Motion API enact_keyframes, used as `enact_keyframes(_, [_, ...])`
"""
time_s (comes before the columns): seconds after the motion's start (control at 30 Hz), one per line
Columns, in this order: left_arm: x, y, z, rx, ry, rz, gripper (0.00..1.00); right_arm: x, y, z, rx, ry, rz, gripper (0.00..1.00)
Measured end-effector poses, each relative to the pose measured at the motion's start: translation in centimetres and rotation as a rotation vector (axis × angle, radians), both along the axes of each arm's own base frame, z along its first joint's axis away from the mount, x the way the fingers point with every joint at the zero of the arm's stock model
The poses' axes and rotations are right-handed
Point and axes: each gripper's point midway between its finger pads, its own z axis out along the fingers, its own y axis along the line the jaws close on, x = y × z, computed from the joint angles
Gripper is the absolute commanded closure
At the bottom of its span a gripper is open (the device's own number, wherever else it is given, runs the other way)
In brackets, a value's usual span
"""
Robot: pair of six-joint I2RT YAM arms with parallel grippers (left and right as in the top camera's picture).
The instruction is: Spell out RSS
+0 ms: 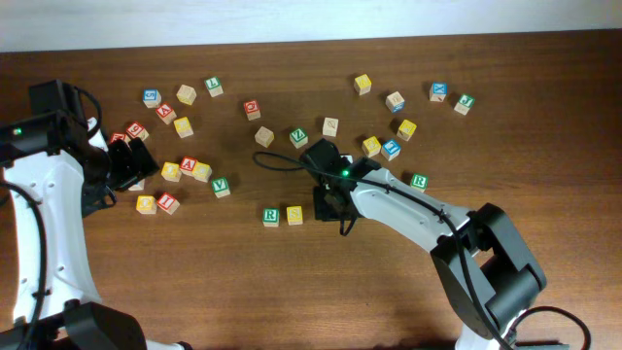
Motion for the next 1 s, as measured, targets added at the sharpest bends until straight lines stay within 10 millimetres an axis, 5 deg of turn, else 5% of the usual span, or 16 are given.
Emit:
enact_keyframes(0.57, [0.0, 0.0, 0.0, 0.0, 0.0, 0.0, 0.01, 0.3, -2.4, -0.1, -0.064, 0.015, 0.019, 0.78])
enact_keyframes(1.0, [0.0, 0.0, 0.0, 0.0, 0.0, 0.0, 0.01, 0.3, -2.4, -0.1, -0.066, 0.018, 0.056, 0.78])
